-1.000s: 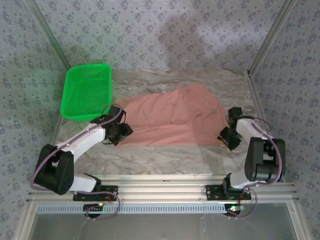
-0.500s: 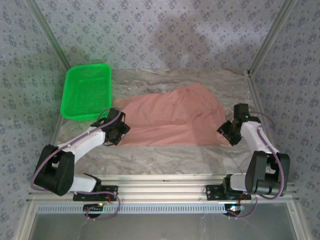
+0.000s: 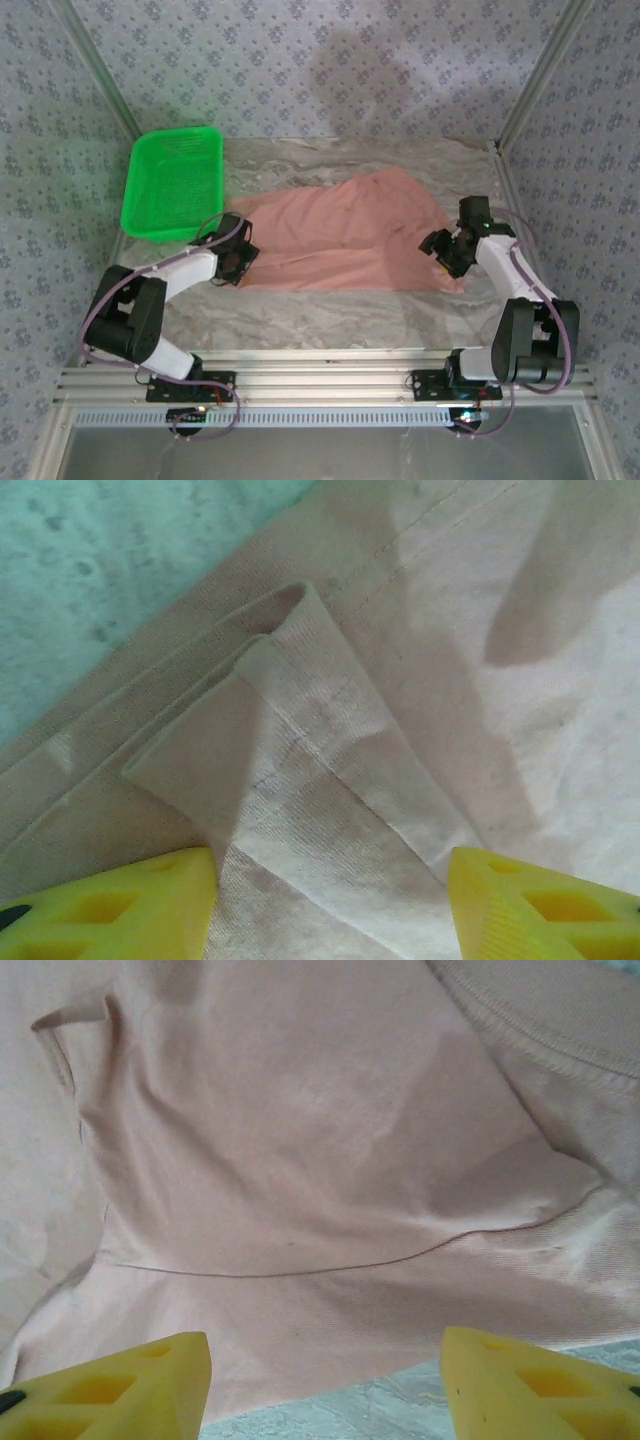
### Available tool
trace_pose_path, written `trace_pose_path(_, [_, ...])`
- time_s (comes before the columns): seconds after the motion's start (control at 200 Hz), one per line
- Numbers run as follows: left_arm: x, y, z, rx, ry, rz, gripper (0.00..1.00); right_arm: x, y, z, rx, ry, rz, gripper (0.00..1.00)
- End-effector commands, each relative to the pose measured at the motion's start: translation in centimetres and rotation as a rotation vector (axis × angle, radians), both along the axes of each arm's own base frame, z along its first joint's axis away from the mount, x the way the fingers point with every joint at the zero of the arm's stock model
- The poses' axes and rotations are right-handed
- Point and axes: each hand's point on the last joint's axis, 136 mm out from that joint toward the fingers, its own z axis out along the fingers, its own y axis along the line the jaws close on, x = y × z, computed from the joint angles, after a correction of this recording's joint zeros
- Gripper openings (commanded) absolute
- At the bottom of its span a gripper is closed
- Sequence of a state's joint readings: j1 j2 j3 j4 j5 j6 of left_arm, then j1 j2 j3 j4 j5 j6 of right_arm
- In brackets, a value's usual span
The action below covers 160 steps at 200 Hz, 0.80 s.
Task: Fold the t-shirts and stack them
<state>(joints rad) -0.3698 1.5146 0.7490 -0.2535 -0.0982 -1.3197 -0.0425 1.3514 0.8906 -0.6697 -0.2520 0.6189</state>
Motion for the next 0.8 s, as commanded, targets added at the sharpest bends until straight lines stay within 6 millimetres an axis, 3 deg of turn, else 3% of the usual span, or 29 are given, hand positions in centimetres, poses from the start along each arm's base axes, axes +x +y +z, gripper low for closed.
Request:
trace_pose_path(0.0, [2.3,-0.5,1.0,-0.023,-0.04,0.027,0.62,1.1,0.7,0.9,0.014,-0.032,0.051,0.64])
trace_pose_path(0.175, [3.3,-0.8,1.0,-0.013,-0.024,0.008,0.62,1.2,1.2,0.3,0.03,-0.018,0.068,0.64])
trace_pose_path(0.39, [2.1,-0.1,2.0,0.019,0.025,-0.002,0.62,1.5,1.3,0.2,0.033,-0.011,0.084,0.64])
trace_pose_path(0.59, [0.4,1.8,-0.4,0.036,0.064,0.071,0.62,1.8,1.7,-0.1,0.047,-0.009,0.099,0.64])
trace_pose_path(0.794, [3.0,1.3,0.5,-0.006,-0.053,0.097,0.62,2.0,1.8,-0.4,0.046,-0.003,0.108,0.64])
